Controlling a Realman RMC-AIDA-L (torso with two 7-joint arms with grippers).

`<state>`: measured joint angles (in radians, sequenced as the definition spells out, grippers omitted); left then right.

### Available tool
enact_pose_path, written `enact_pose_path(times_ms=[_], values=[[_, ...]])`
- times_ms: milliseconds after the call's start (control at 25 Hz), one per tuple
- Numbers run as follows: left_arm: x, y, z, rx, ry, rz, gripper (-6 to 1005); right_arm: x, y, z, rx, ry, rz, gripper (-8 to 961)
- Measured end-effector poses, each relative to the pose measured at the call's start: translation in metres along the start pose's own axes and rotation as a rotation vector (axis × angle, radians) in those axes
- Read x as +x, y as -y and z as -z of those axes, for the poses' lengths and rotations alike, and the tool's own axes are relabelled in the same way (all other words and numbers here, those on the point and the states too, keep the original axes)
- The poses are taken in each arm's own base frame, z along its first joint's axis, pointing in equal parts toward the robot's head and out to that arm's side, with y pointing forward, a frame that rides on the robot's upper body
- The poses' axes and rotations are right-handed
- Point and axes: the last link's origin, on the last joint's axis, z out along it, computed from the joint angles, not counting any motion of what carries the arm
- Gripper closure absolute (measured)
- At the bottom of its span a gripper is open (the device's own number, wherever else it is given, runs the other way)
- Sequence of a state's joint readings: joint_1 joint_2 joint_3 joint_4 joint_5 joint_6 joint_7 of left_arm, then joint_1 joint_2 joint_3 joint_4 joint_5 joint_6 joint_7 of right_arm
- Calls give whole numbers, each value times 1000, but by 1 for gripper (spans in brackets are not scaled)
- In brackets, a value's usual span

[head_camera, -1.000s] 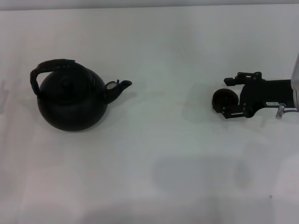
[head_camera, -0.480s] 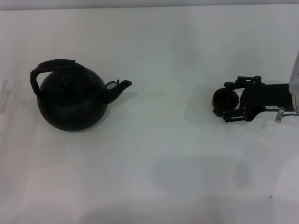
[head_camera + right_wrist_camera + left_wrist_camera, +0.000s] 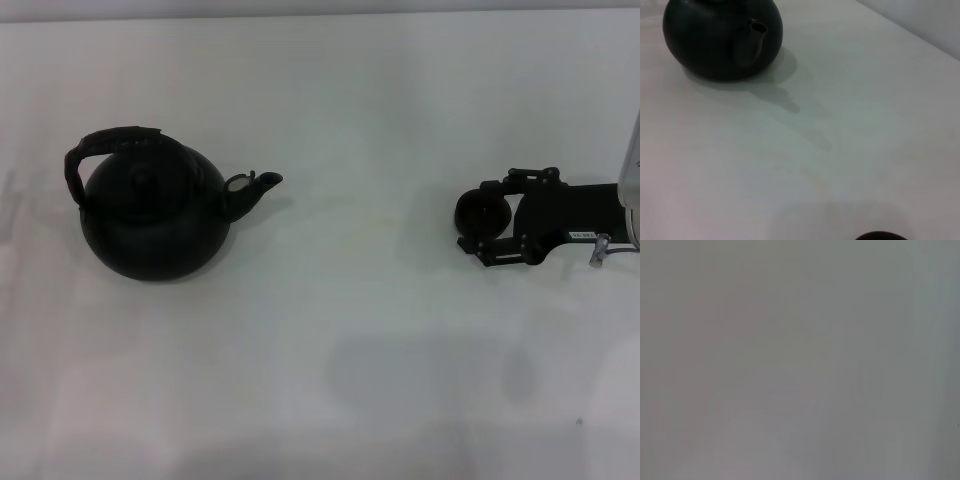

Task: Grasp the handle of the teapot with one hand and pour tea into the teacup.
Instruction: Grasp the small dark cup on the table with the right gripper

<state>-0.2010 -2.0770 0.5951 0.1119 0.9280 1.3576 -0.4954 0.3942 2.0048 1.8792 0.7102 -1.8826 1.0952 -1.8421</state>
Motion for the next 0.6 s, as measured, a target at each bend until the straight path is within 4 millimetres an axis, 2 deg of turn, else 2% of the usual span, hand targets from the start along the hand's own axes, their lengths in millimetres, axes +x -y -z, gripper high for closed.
enact_pose_path(times_ms=[320, 520, 600], values=[[0, 0, 1, 1, 1, 0, 288, -1, -2, -2, -8, 0, 3, 111], [0, 0, 1, 0, -1, 0, 288, -1, -2, -3, -9, 1, -1, 219], [0, 0, 2, 2, 0, 0, 288, -1, -3, -2, -12, 6, -4, 219]])
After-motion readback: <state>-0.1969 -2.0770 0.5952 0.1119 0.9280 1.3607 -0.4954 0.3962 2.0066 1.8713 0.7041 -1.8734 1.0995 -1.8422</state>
